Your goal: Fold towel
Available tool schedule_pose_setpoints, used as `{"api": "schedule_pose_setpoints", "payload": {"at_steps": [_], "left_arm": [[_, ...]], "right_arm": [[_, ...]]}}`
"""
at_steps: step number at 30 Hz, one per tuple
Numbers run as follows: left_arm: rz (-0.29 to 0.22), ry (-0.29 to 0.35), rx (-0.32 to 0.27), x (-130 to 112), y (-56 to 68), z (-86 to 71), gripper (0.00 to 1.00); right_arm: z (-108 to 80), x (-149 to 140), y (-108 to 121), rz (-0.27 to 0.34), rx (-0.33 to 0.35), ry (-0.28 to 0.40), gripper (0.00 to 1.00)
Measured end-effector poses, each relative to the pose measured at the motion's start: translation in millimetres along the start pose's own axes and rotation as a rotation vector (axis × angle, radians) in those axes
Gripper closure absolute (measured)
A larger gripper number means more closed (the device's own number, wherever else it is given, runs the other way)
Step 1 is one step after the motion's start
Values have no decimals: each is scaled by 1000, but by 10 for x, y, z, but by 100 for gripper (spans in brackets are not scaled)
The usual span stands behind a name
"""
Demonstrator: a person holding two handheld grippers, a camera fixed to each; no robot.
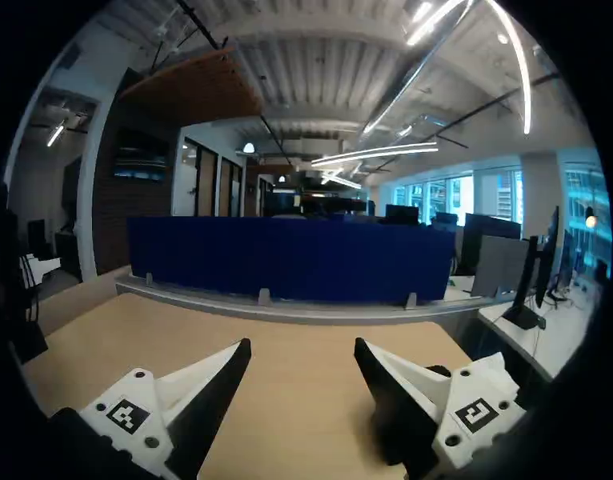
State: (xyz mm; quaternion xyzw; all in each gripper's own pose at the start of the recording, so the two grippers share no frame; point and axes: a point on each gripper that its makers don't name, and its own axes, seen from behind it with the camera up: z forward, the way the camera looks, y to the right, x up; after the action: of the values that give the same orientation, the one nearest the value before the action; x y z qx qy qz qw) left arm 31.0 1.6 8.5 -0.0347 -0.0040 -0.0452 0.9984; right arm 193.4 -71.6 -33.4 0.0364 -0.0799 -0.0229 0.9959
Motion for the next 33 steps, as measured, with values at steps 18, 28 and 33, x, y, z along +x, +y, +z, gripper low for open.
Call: {"api": "schedule_pose_setpoints", "payload": {"at_steps": [18, 28, 33], "left_arm": [[85, 67, 59, -364, -326, 174, 11], [94, 72, 88, -774, -340, 243, 11], [83, 74, 86, -979, -290, 297, 11]], "right_arm": [[223, 59, -229, 44, -2, -56, 0], [378, 41, -278, 28, -18, -67, 0], [422, 5, -294, 23, -23, -61, 0]]}}
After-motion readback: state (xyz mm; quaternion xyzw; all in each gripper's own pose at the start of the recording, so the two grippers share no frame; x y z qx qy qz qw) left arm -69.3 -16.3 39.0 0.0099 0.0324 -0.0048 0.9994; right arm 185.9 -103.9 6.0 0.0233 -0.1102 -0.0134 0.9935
